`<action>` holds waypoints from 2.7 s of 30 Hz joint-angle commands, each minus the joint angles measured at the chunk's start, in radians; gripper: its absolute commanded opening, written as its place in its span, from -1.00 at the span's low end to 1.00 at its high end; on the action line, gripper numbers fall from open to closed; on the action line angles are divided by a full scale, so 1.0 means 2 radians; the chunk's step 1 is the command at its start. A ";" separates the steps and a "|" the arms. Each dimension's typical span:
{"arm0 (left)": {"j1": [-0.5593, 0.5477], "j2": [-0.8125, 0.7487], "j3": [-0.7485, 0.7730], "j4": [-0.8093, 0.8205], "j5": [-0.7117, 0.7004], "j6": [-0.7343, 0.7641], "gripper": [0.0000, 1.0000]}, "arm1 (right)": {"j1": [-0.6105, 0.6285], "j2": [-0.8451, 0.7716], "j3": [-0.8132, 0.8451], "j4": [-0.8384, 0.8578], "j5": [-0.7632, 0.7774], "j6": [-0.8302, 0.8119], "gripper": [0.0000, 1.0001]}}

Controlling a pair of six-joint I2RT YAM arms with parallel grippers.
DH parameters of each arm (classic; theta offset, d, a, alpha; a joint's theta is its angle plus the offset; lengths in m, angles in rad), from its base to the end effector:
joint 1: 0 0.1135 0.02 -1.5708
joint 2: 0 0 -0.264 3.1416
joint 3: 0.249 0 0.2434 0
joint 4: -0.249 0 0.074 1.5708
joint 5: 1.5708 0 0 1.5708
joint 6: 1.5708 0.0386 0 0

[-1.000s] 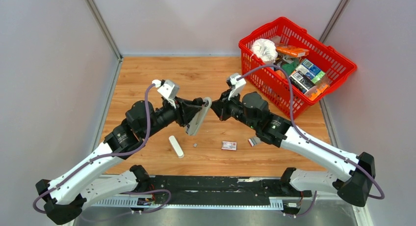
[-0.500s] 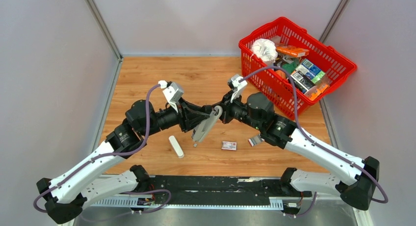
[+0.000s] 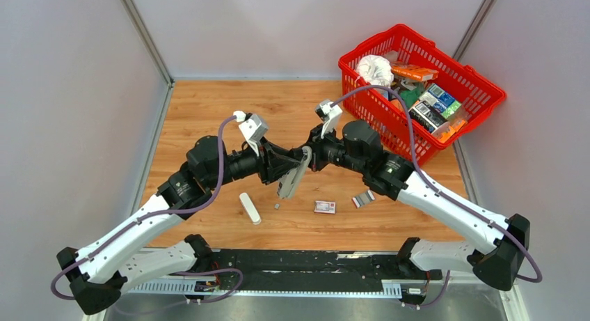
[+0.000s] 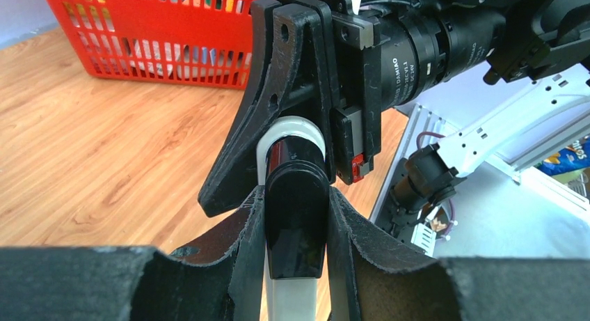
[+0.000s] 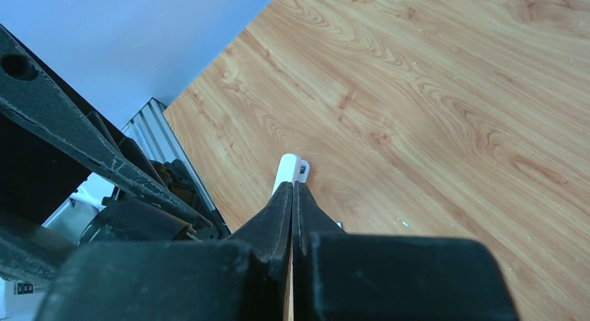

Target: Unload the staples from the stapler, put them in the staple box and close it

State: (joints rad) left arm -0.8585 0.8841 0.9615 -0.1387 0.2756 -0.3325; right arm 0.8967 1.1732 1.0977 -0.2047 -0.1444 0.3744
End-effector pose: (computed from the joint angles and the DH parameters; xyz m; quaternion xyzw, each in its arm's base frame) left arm 0.1189 -0.1538 0.3889 0.2785 0.6723 -0.4635 0.5057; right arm 0.1613 0.2108 0.3679 -0.2476 0.7586 0.4025 0.4485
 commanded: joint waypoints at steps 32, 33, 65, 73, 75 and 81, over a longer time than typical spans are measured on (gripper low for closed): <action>-0.008 0.027 0.042 -0.018 0.046 0.040 -1.00 | 0.026 -0.032 0.037 -0.057 0.068 -0.020 -0.82; -0.008 0.027 0.043 -0.021 0.038 0.042 -1.00 | 0.020 -0.037 0.030 -0.059 0.071 -0.018 -0.81; 0.125 0.240 0.190 -0.118 -0.249 0.062 -1.00 | -0.045 -0.066 -0.106 -0.062 0.162 0.059 -0.70; 0.183 0.350 0.239 -0.159 -0.206 0.050 -1.00 | -0.045 -0.064 -0.118 -0.043 0.129 0.064 -0.70; 0.197 0.377 0.255 -0.174 -0.191 0.050 -1.00 | -0.045 -0.063 -0.116 -0.043 0.121 0.063 -0.70; 0.229 0.415 0.272 -0.194 -0.162 0.041 -1.00 | -0.044 -0.062 -0.118 -0.043 0.108 0.064 -0.70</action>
State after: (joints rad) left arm -0.4393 1.7138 1.4303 -0.5194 -0.1101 -0.2260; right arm 0.8082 1.0462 0.8642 -0.3370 0.1020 0.4927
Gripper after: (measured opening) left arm 0.396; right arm 0.153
